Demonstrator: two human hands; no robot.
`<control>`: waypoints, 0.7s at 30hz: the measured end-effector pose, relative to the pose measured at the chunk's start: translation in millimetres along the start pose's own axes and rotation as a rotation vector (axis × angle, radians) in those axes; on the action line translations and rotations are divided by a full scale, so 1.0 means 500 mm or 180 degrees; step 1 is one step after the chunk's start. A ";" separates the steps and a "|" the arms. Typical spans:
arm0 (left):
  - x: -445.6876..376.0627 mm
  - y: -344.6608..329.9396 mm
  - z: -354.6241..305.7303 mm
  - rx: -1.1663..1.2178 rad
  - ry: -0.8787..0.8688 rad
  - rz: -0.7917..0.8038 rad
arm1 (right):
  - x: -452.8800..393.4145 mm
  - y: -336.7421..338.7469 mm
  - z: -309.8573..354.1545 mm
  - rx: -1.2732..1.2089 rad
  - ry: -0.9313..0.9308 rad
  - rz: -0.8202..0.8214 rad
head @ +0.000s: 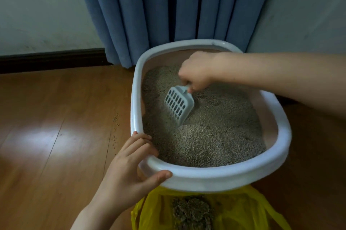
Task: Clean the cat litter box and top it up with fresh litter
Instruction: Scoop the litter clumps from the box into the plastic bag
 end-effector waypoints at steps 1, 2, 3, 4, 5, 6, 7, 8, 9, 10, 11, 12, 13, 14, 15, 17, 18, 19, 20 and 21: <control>0.000 0.000 0.000 -0.0001 -0.0016 0.0000 | 0.025 0.007 -0.010 -0.0010 0.0046 0.0061; 0.000 0.001 0.000 -0.0003 -0.0033 -0.0007 | 0.049 0.010 -0.027 -0.0011 -0.0029 0.0051; -0.001 0.002 0.001 0.0002 -0.0043 -0.0019 | 0.069 0.008 -0.047 -0.0071 -0.0144 -0.0031; -0.001 0.002 0.001 0.0031 -0.0039 -0.0038 | 0.083 0.002 -0.065 -0.0194 -0.0261 -0.0072; -0.002 0.002 0.002 0.0095 -0.0017 -0.0073 | 0.090 -0.007 -0.082 -0.0338 -0.0346 -0.0134; -0.002 0.001 0.003 0.0177 0.0023 -0.0117 | 0.094 -0.018 -0.094 -0.0510 -0.0437 -0.0181; -0.002 0.001 0.003 0.0251 0.0068 -0.0152 | 0.098 -0.032 -0.108 -0.0735 -0.0566 -0.0189; -0.003 0.000 0.002 0.0283 0.0100 -0.0161 | 0.108 -0.043 -0.123 -0.1032 -0.0705 -0.0155; -0.005 0.000 0.001 0.0258 0.0107 -0.0142 | 0.117 -0.062 -0.138 -0.1442 -0.0823 -0.0063; -0.007 -0.001 -0.001 0.0185 0.0085 -0.0104 | 0.128 -0.081 -0.147 -0.1862 -0.0909 0.0045; -0.012 0.000 -0.002 0.0083 0.0046 -0.0055 | 0.136 -0.100 -0.154 -0.2265 -0.0963 0.0101; -0.018 0.001 -0.004 -0.0030 0.0012 0.0002 | 0.147 -0.115 -0.159 -0.2616 -0.1005 0.0129; -0.026 0.002 -0.007 -0.0145 -0.0008 0.0061 | 0.159 -0.127 -0.163 -0.2915 -0.1064 0.0118; -0.036 0.003 -0.009 -0.0268 -0.0026 0.0110 | 0.173 -0.135 -0.166 -0.3160 -0.1132 0.0087; -0.048 0.005 -0.011 -0.0389 -0.0057 0.0146 | 0.187 -0.145 -0.168 -0.3366 -0.1191 0.0069; -0.074 0.010 -0.013 -0.0572 -0.0130 0.0201 | 0.215 -0.162 -0.160 -0.3724 -0.1315 0.0061; -0.088 0.013 -0.013 -0.0627 -0.0162 0.0227 | 0.228 -0.170 -0.154 -0.3920 -0.1381 0.0024; -0.101 0.016 -0.012 -0.0660 -0.0180 0.0260 | 0.238 -0.177 -0.147 -0.4112 -0.1464 -0.0029; -0.112 0.019 -0.011 -0.0686 -0.0193 0.0297 | 0.247 -0.186 -0.140 -0.4313 -0.1562 -0.0086; -0.121 0.022 -0.008 -0.0722 -0.0213 0.0342 | 0.258 -0.194 -0.131 -0.4525 -0.1675 -0.0107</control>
Point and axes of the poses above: each hand's wrist, its own x-axis away from the middle knuckle, its own y-axis out of the back of the hand, z = x × y, the point moved 6 cm from there along -x, towards the middle knuckle, and after that the axes turned 8 degrees about z, right-handed, at the moved point
